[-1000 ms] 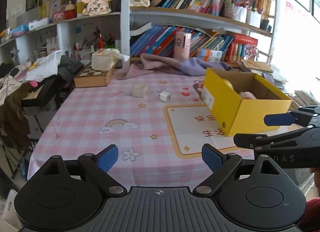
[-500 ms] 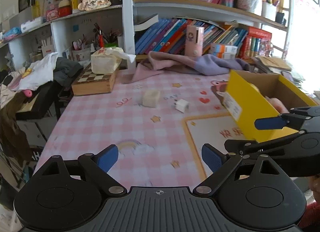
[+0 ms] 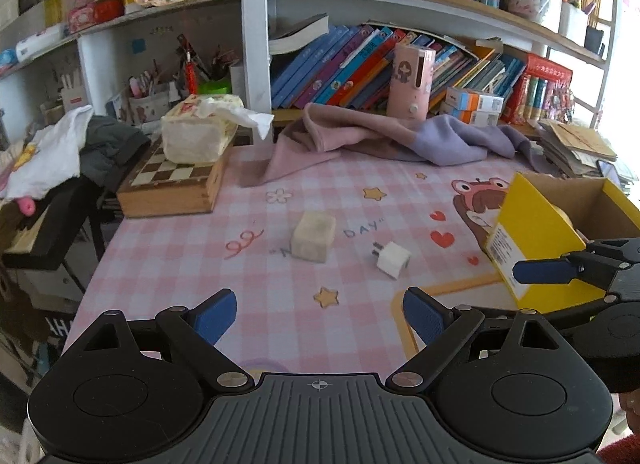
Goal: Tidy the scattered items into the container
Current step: 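Move the left tool toward the cream soap bar while the right tool approaches the white charger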
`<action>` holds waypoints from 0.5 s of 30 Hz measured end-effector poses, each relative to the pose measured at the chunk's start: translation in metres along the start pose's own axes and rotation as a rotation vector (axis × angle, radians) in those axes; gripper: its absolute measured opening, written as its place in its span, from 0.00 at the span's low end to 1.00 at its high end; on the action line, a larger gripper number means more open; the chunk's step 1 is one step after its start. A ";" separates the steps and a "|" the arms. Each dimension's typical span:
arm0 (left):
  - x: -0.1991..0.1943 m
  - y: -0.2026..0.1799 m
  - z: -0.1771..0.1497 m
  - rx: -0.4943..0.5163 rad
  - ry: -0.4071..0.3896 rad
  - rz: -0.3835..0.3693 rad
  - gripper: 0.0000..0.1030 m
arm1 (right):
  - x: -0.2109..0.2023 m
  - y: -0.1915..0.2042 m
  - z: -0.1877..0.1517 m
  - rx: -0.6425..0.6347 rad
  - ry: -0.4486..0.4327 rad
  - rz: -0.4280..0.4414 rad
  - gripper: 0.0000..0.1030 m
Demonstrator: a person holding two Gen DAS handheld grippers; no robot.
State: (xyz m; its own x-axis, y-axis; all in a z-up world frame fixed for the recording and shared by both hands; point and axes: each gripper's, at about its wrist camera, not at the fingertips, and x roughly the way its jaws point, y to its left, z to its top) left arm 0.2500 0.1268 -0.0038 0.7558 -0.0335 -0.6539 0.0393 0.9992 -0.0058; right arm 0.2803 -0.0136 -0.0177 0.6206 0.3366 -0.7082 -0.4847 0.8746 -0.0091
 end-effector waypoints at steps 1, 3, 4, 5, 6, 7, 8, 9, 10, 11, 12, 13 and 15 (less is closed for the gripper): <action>0.005 0.001 0.005 0.005 0.001 -0.002 0.90 | 0.005 -0.001 0.004 -0.002 0.004 0.002 0.63; 0.016 0.003 0.014 0.008 0.004 -0.013 0.90 | 0.016 -0.002 0.009 -0.010 0.014 0.005 0.61; 0.024 0.005 0.018 0.006 0.010 -0.024 0.90 | 0.022 -0.002 0.012 -0.015 0.021 0.005 0.61; 0.030 0.006 0.022 0.004 0.015 -0.033 0.90 | 0.029 -0.002 0.015 -0.020 0.028 0.005 0.61; 0.038 0.007 0.026 0.004 0.022 -0.043 0.90 | 0.035 -0.002 0.018 -0.025 0.035 0.006 0.61; 0.047 0.008 0.030 0.007 0.029 -0.055 0.90 | 0.041 -0.002 0.021 -0.030 0.041 0.007 0.61; 0.055 0.009 0.033 0.014 0.036 -0.062 0.90 | 0.048 -0.002 0.025 -0.037 0.046 0.009 0.60; 0.063 0.008 0.036 0.026 0.042 -0.066 0.90 | 0.054 -0.001 0.028 -0.045 0.051 0.008 0.59; 0.073 0.007 0.039 0.043 0.051 -0.068 0.90 | 0.061 -0.001 0.032 -0.056 0.057 0.008 0.59; 0.082 0.006 0.041 0.058 0.060 -0.067 0.89 | 0.067 0.000 0.035 -0.067 0.060 0.010 0.58; 0.090 0.005 0.044 0.070 0.068 -0.065 0.89 | 0.073 0.001 0.037 -0.081 0.063 0.010 0.58; 0.099 0.005 0.046 0.081 0.077 -0.063 0.89 | 0.078 0.002 0.040 -0.096 0.067 0.010 0.57; 0.114 0.006 0.051 0.092 0.092 -0.060 0.88 | 0.090 0.004 0.044 -0.119 0.074 0.011 0.54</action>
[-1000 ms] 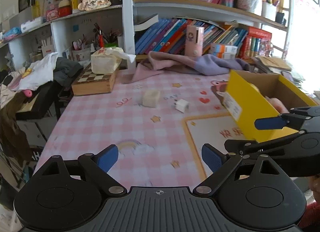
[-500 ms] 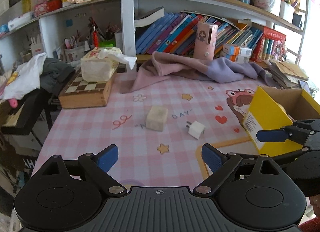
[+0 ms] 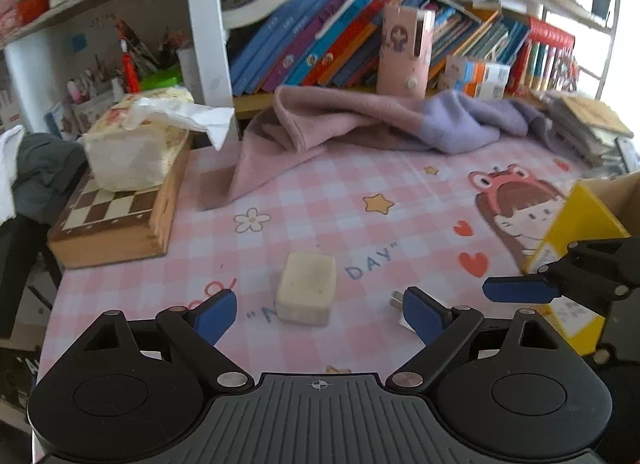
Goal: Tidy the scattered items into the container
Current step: 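Move the left tool toward the cream soap bar while the right tool approaches the white charger, then close the left tool on the soap bar while the right tool grasps the white charger, then lift the soap bar with the left tool while the right tool carries the charger toward the yellow box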
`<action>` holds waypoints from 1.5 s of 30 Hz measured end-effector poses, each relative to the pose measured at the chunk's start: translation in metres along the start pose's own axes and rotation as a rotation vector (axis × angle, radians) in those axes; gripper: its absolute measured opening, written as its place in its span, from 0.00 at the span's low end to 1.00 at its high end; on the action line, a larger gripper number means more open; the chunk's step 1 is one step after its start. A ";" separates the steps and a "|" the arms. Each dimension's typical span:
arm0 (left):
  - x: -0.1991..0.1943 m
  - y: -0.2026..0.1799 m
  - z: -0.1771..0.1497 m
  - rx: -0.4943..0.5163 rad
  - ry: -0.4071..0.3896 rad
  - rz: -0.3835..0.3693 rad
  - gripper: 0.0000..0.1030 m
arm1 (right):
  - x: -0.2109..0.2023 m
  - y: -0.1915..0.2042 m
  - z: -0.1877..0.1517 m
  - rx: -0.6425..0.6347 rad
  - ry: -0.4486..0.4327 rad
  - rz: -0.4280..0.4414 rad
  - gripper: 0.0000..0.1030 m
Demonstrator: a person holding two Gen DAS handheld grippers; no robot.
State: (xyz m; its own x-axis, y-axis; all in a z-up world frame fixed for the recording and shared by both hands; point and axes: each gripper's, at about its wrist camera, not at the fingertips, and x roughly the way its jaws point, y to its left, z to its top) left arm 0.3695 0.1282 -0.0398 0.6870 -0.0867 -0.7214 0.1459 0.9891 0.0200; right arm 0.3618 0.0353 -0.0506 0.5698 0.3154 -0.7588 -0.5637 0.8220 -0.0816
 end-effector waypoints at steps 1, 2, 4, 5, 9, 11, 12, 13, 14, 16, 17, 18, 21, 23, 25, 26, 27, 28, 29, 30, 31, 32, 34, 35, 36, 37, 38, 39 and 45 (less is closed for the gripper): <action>0.006 0.002 0.002 -0.001 0.007 0.005 0.88 | 0.005 0.000 0.002 -0.006 0.005 -0.001 0.53; 0.012 0.003 0.004 -0.005 0.013 0.009 0.88 | 0.010 -0.001 0.004 -0.007 0.011 -0.001 0.50; 0.024 0.006 0.008 -0.011 0.031 0.005 0.87 | 0.019 -0.004 0.008 -0.003 0.021 -0.002 0.48; 0.029 0.007 0.009 -0.009 0.039 -0.001 0.85 | 0.023 -0.006 0.009 0.002 0.029 -0.001 0.48; 0.048 0.010 0.011 0.001 0.064 -0.014 0.82 | 0.041 -0.011 0.012 0.016 0.070 0.002 0.44; 0.058 0.013 0.012 -0.009 0.082 -0.017 0.74 | 0.050 -0.012 0.011 0.024 0.096 0.005 0.41; 0.062 0.014 0.012 -0.016 0.090 -0.019 0.72 | 0.053 -0.012 0.011 0.026 0.107 0.007 0.39; 0.067 0.016 0.011 -0.025 0.098 -0.023 0.71 | 0.055 -0.012 0.010 0.028 0.115 0.009 0.38; 0.071 0.018 0.011 -0.035 0.104 -0.026 0.70 | 0.057 -0.012 0.009 0.030 0.116 0.011 0.38; 0.075 0.021 0.009 -0.065 0.113 -0.033 0.67 | 0.058 -0.012 0.010 0.024 0.110 0.013 0.36; 0.078 0.022 0.008 -0.078 0.120 -0.040 0.61 | 0.059 -0.012 0.010 0.021 0.109 0.014 0.35; 0.080 0.023 0.007 -0.089 0.126 -0.046 0.58 | 0.059 -0.012 0.010 0.022 0.108 0.017 0.33; 0.081 0.021 0.005 -0.075 0.114 -0.035 0.50 | 0.059 -0.014 0.010 0.033 0.106 0.027 0.30; 0.080 0.021 0.005 -0.072 0.109 -0.043 0.42 | 0.059 -0.015 0.010 0.040 0.107 0.032 0.29; 0.078 0.022 0.004 -0.075 0.108 -0.050 0.39 | 0.059 -0.015 0.011 0.039 0.108 0.034 0.29; 0.077 0.023 0.003 -0.081 0.108 -0.051 0.37 | 0.059 -0.016 0.011 0.042 0.109 0.035 0.29; 0.076 0.024 0.003 -0.088 0.110 -0.045 0.37 | 0.058 -0.015 0.011 0.045 0.112 0.034 0.28; 0.075 0.024 0.002 -0.093 0.114 -0.031 0.36 | 0.057 -0.015 0.011 0.045 0.112 0.035 0.28; 0.073 0.023 0.002 -0.096 0.115 -0.015 0.35 | 0.056 -0.014 0.011 0.043 0.108 0.035 0.28; 0.070 0.023 0.001 -0.101 0.112 -0.006 0.35 | 0.054 -0.013 0.011 0.043 0.104 0.037 0.28; 0.065 0.024 0.000 -0.112 0.105 -0.005 0.35 | 0.052 -0.012 0.011 0.046 0.100 0.041 0.28; 0.059 0.024 -0.001 -0.128 0.097 -0.009 0.34 | 0.049 -0.012 0.012 0.050 0.094 0.046 0.28; 0.046 0.025 -0.004 -0.152 0.079 -0.019 0.34 | 0.041 -0.012 0.013 0.056 0.079 0.053 0.28; 0.039 0.025 -0.004 -0.157 0.070 -0.022 0.34 | 0.036 -0.012 0.014 0.060 0.072 0.057 0.28; 0.032 0.024 -0.005 -0.161 0.061 -0.024 0.34 | 0.032 -0.012 0.014 0.064 0.066 0.061 0.28; 0.025 0.024 -0.006 -0.163 0.051 -0.025 0.34 | 0.027 -0.011 0.014 0.068 0.062 0.064 0.28; 0.019 0.023 -0.007 -0.165 0.043 -0.025 0.34 | 0.023 -0.011 0.014 0.072 0.058 0.069 0.28; 0.013 0.023 -0.008 -0.169 0.035 -0.027 0.34 | 0.019 -0.010 0.014 0.074 0.055 0.076 0.28; -0.022 0.018 -0.012 -0.178 -0.015 -0.027 0.34 | -0.008 0.001 0.012 0.060 0.014 0.096 0.28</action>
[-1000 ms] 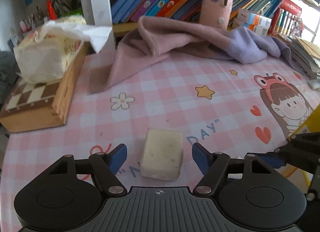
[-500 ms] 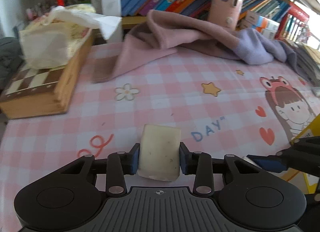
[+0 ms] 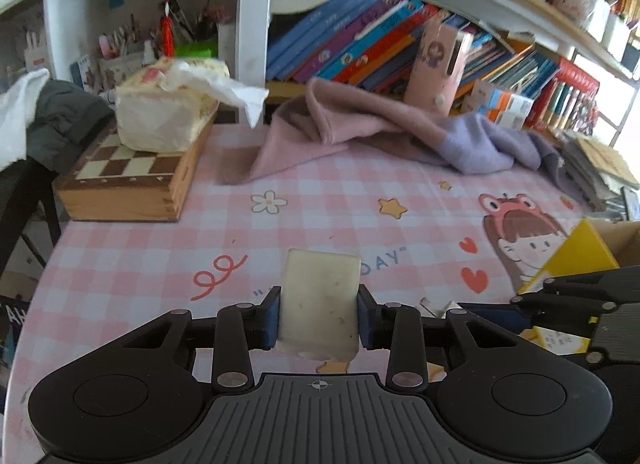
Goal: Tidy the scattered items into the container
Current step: 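Lift the soap bar with the left tool while the right tool carries the charger toward the yellow box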
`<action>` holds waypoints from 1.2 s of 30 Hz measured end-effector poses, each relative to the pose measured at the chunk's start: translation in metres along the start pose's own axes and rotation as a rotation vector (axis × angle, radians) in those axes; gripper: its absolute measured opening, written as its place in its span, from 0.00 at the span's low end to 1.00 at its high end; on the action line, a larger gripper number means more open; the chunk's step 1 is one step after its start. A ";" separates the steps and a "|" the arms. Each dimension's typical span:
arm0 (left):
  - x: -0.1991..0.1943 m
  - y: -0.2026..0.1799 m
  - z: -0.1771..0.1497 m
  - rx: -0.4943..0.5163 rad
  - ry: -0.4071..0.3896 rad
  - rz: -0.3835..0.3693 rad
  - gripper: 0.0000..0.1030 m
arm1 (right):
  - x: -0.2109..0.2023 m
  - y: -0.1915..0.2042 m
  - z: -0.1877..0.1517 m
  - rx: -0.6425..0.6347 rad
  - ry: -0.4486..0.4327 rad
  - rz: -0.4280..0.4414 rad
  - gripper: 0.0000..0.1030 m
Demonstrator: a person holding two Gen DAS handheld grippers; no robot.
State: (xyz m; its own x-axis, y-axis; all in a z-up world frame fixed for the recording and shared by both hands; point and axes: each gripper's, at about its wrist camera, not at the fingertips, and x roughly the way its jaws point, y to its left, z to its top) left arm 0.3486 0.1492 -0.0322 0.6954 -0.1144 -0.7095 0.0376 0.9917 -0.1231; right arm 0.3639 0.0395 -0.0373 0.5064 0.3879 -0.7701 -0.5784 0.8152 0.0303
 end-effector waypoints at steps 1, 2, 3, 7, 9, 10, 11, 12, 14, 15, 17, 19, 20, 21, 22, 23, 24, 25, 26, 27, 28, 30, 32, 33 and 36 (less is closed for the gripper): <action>-0.007 -0.001 -0.001 -0.002 -0.008 -0.003 0.34 | -0.005 0.002 -0.001 -0.002 -0.008 0.002 0.28; -0.014 -0.001 -0.003 -0.006 -0.017 -0.006 0.34 | -0.011 0.003 -0.003 -0.004 -0.016 0.004 0.28; -0.021 -0.002 -0.005 -0.009 -0.026 -0.009 0.34 | -0.017 0.005 -0.006 -0.005 -0.024 0.005 0.28; -0.053 -0.003 -0.018 -0.026 -0.056 -0.025 0.34 | -0.045 0.008 -0.019 -0.010 -0.051 0.004 0.28; -0.069 -0.004 -0.027 -0.031 -0.058 -0.034 0.33 | -0.060 0.011 -0.028 -0.021 -0.066 -0.004 0.28; -0.077 -0.005 -0.033 -0.033 -0.058 -0.040 0.33 | -0.066 0.013 -0.031 -0.025 -0.072 -0.007 0.28; -0.085 -0.006 -0.038 -0.034 -0.059 -0.044 0.33 | -0.073 0.014 -0.035 -0.029 -0.079 -0.008 0.28; -0.094 -0.006 -0.043 -0.037 -0.061 -0.048 0.33 | -0.080 0.016 -0.039 -0.032 -0.084 -0.008 0.28; -0.110 -0.007 -0.053 -0.046 -0.068 -0.056 0.33 | -0.092 0.020 -0.046 -0.037 -0.091 -0.008 0.28; -0.118 -0.007 -0.058 -0.050 -0.071 -0.059 0.33 | -0.098 0.023 -0.050 -0.040 -0.094 -0.007 0.28; -0.130 -0.008 -0.068 -0.065 -0.076 -0.064 0.33 | -0.109 0.030 -0.059 -0.043 -0.101 -0.009 0.28; -0.140 -0.010 -0.077 -0.088 -0.076 -0.083 0.33 | -0.119 0.037 -0.068 -0.038 -0.104 -0.009 0.28; -0.144 -0.012 -0.082 -0.096 -0.076 -0.094 0.33 | -0.124 0.039 -0.072 -0.032 -0.104 -0.007 0.28; -0.148 -0.014 -0.087 -0.100 -0.077 -0.104 0.33 | -0.128 0.042 -0.076 -0.026 -0.104 -0.007 0.28; -0.152 -0.017 -0.091 -0.099 -0.078 -0.114 0.33 | -0.132 0.045 -0.081 -0.019 -0.103 -0.009 0.28; -0.157 -0.019 -0.096 -0.097 -0.080 -0.121 0.33 | -0.137 0.048 -0.086 -0.014 -0.100 -0.012 0.28; -0.162 -0.021 -0.101 -0.093 -0.084 -0.126 0.33 | -0.141 0.050 -0.091 -0.010 -0.098 -0.014 0.28; -0.167 -0.023 -0.105 -0.089 -0.087 -0.129 0.33 | -0.146 0.053 -0.096 -0.009 -0.097 -0.017 0.28; -0.172 -0.025 -0.110 -0.085 -0.091 -0.130 0.33 | -0.150 0.056 -0.101 -0.008 -0.098 -0.021 0.28; -0.177 -0.026 -0.114 -0.081 -0.095 -0.130 0.33 | -0.154 0.059 -0.106 -0.005 -0.099 -0.025 0.28; -0.182 -0.028 -0.119 -0.076 -0.100 -0.129 0.33 | -0.158 0.061 -0.111 0.001 -0.101 -0.027 0.28; -0.194 -0.030 -0.129 -0.072 -0.110 -0.130 0.33 | -0.166 0.067 -0.121 0.011 -0.102 -0.031 0.28; -0.205 -0.032 -0.139 -0.072 -0.116 -0.132 0.33 | -0.175 0.073 -0.132 0.017 -0.102 -0.033 0.28; -0.210 -0.033 -0.145 -0.072 -0.119 -0.131 0.33 | -0.179 0.075 -0.136 0.018 -0.102 -0.032 0.28; -0.226 -0.034 -0.161 -0.077 -0.123 -0.124 0.33 | -0.191 0.086 -0.151 0.017 -0.106 -0.030 0.28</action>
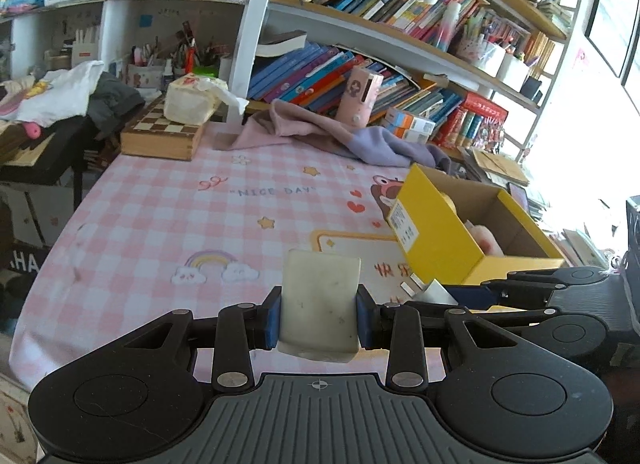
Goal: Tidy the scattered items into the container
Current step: 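Lift the soap bar with the left tool while the right tool carries the charger toward the yellow box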
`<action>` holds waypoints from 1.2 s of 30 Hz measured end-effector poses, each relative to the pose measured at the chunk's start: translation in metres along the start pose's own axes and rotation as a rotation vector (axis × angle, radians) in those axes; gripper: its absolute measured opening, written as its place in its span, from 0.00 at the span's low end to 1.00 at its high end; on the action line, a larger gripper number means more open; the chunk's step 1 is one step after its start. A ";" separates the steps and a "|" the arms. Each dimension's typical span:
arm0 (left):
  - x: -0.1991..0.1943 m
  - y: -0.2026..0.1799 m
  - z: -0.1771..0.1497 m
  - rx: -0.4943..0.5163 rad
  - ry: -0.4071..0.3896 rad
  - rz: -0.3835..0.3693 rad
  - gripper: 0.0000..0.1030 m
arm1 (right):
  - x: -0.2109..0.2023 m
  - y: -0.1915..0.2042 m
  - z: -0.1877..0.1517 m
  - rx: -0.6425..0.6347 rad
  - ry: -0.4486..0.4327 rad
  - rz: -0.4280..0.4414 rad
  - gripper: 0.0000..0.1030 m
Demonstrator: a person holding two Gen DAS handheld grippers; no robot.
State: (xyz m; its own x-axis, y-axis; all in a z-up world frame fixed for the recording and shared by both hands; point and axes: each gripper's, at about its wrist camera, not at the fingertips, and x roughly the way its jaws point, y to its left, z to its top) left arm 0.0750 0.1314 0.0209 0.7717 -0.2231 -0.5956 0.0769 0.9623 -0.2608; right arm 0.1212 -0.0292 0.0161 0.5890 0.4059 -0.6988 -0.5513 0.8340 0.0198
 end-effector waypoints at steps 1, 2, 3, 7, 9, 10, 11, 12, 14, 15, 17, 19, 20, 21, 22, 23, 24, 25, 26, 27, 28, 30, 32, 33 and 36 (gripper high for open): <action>-0.006 0.000 -0.006 -0.004 0.001 0.003 0.33 | -0.004 0.004 -0.005 0.000 0.000 0.001 0.28; -0.010 0.000 -0.011 -0.010 0.004 0.005 0.33 | -0.008 0.008 -0.010 -0.001 0.002 0.001 0.28; -0.015 0.000 -0.016 -0.016 0.009 0.004 0.33 | -0.012 0.011 -0.015 -0.001 0.005 0.003 0.28; -0.032 -0.003 -0.035 -0.027 0.023 -0.006 0.33 | -0.027 0.024 -0.035 0.002 0.015 0.003 0.28; -0.038 -0.005 -0.041 -0.027 0.028 -0.016 0.33 | -0.034 0.026 -0.042 0.013 0.018 -0.002 0.28; -0.040 -0.006 -0.042 -0.024 0.030 -0.021 0.33 | -0.038 0.026 -0.045 0.022 0.018 -0.006 0.28; -0.043 -0.007 -0.043 -0.020 0.028 -0.026 0.33 | -0.041 0.026 -0.046 0.031 0.017 -0.012 0.28; -0.045 -0.009 -0.044 -0.014 0.027 -0.033 0.33 | -0.045 0.026 -0.048 0.037 0.015 -0.021 0.28; -0.045 -0.013 -0.046 -0.007 0.031 -0.052 0.33 | -0.051 0.025 -0.051 0.045 0.016 -0.039 0.28; -0.044 -0.015 -0.047 -0.006 0.036 -0.064 0.33 | -0.054 0.024 -0.054 0.048 0.019 -0.047 0.28; -0.041 -0.021 -0.049 0.002 0.046 -0.091 0.33 | -0.061 0.020 -0.060 0.061 0.023 -0.071 0.28; -0.038 -0.028 -0.050 0.017 0.053 -0.118 0.33 | -0.068 0.014 -0.065 0.080 0.024 -0.096 0.28; -0.037 -0.032 -0.051 0.027 0.057 -0.133 0.33 | -0.071 0.011 -0.068 0.092 0.025 -0.110 0.28; -0.035 -0.037 -0.051 0.037 0.060 -0.147 0.33 | -0.074 0.008 -0.071 0.103 0.027 -0.123 0.28; -0.033 -0.041 -0.052 0.045 0.066 -0.160 0.33 | -0.077 0.005 -0.074 0.114 0.028 -0.136 0.28; -0.030 -0.045 -0.052 0.053 0.073 -0.176 0.33 | -0.080 0.002 -0.077 0.123 0.030 -0.149 0.28; -0.028 -0.049 -0.053 0.060 0.079 -0.188 0.33 | -0.082 -0.001 -0.079 0.132 0.030 -0.160 0.28; -0.026 -0.054 -0.054 0.068 0.085 -0.201 0.33 | -0.085 -0.004 -0.083 0.142 0.031 -0.171 0.28; -0.025 -0.058 -0.054 0.077 0.090 -0.214 0.33 | -0.088 -0.007 -0.086 0.154 0.031 -0.182 0.28; -0.023 -0.062 -0.055 0.085 0.095 -0.225 0.33 | -0.091 -0.009 -0.089 0.165 0.032 -0.192 0.28; -0.022 -0.066 -0.056 0.092 0.101 -0.235 0.33 | -0.093 -0.012 -0.092 0.177 0.033 -0.201 0.28; -0.018 -0.073 -0.058 0.106 0.113 -0.256 0.33 | -0.098 -0.018 -0.098 0.201 0.037 -0.220 0.28; -0.015 -0.081 -0.060 0.118 0.123 -0.277 0.33 | -0.104 -0.022 -0.104 0.221 0.041 -0.237 0.28; -0.014 -0.084 -0.060 0.124 0.127 -0.287 0.33 | -0.107 -0.025 -0.107 0.229 0.041 -0.247 0.28; -0.008 -0.097 -0.060 0.147 0.137 -0.323 0.33 | -0.116 -0.033 -0.115 0.258 0.040 -0.279 0.28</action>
State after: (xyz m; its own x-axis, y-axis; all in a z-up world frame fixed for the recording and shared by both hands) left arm 0.0236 0.0307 0.0057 0.6018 -0.5282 -0.5990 0.4001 0.8486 -0.3462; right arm 0.0035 -0.1469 0.0145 0.6693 0.1390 -0.7298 -0.2028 0.9792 0.0005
